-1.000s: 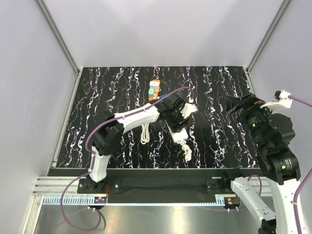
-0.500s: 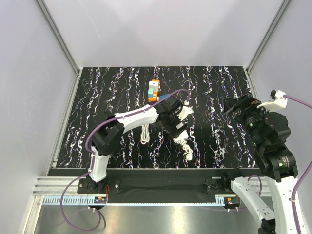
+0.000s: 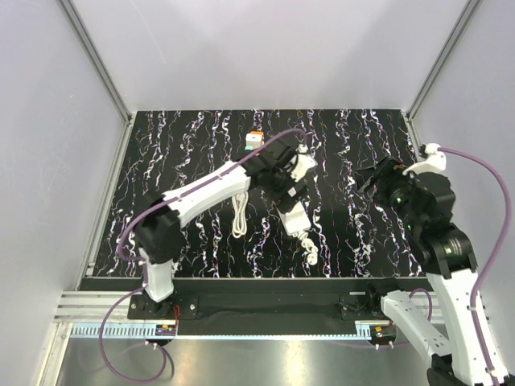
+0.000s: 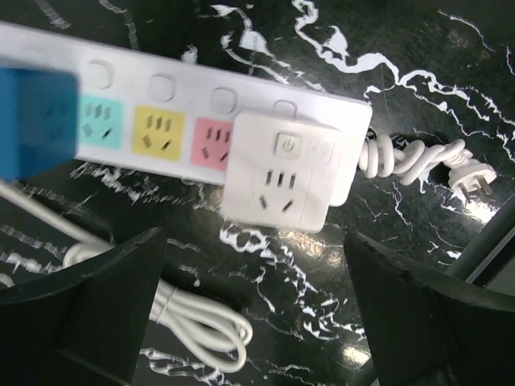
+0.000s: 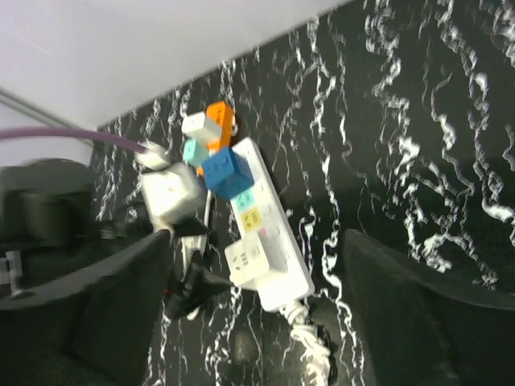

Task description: Insert the plug

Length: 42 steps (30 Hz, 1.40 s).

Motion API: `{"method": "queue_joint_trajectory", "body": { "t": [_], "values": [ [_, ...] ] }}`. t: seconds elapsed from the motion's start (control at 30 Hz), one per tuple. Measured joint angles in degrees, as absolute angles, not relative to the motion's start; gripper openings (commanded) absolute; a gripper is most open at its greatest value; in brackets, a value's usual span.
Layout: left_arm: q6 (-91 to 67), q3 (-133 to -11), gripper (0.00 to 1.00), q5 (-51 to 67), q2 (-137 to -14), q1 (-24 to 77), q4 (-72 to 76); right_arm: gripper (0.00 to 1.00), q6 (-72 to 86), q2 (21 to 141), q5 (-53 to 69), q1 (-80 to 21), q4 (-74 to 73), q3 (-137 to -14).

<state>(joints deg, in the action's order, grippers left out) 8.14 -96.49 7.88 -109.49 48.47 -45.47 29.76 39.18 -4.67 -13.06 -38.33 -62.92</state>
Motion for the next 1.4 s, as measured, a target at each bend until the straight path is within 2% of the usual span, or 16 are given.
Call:
{"method": "queue_joint_trajectory", "body": {
  "t": [0.03,0.07,0.1,0.17,0.2,0.4,0.8,0.97,1.1,1.17,1.23,1.27,1.3,1.33,1.4],
  "values": [
    [7.18,-95.57,0.99,7.05,-107.61,48.16,-45.32,0.71,29.91,39.81,-3.88,-13.06,-38.37,-62.37],
    [6.26,-94.00,0.99,6.66,-105.41,47.57,-45.12,0.56,29.95,40.84,-2.72,-13.06,-38.37,-61.60],
    [5.34,-91.68,0.99,6.50,-102.76,46.50,-44.36,0.24,30.04,42.41,-0.99,-13.06,-38.35,-60.73],
    [3.88,-87.44,0.99,6.72,-97.65,43.38,-43.57,0.04,30.70,45.76,2.00,-13.06,-37.69,-59.22],
    [2.94,-84.71,0.99,6.83,-94.72,41.04,-42.15,0.00,31.00,48.01,3.92,-13.06,-36.97,-58.13],
    [-2.37,-69.06,0.99,5.72,-78.08,29.61,-34.00,0.00,33.58,61.43,12.97,-13.87,-31.90,-52.51],
    [-8.71,-65.32,0.99,11.18,-66.13,29.45,-27.64,0.00,36.97,74.52,18.59,-23.09,-19.16,-50.98],
    [-9.06,-61.76,0.99,9.74,-63.35,29.47,-26.52,0.00,38.52,81.78,20.73,-24.23,-14.22,-48.84],
    [-8.84,-61.25,0.99,7.66,-63.46,29.45,-27.38,0.00,38.68,81.56,20.16,-24.40,-14.00,-48.99],
    [-8.62,-61.36,0.99,7.68,-63.44,29.45,-27.40,0.05,38.50,80.40,19.42,-24.40,-16.43,-49.69],
    [-8.38,-61.58,0.99,8.34,-63.44,29.45,-27.70,0.23,38.35,78.50,19.05,-24.40,-19.51,-51.31],
    [-8.16,-61.91,0.99,8.88,-63.44,29.45,-27.88,0.45,38.35,77.41,19.09,-24.40,-20.73,-52.38],
    [-7.97,-62.43,0.99,9.65,-63.44,29.45,-28.18,0.55,38.33,75.92,19.11,-24.40,-21.93,-53.76],
    [-7.90,-63.09,0.99,10.74,-63.42,29.45,-28.53,0.74,37.98,74.28,19.07,-24.40,-23.00,-55.16],
    [-7.94,-64.34,0.99,12.80,-63.02,29.45,-28.75,0.94,37.43,70.06,18.96,-24.40,-24.58,-57.52]
  ]
}}
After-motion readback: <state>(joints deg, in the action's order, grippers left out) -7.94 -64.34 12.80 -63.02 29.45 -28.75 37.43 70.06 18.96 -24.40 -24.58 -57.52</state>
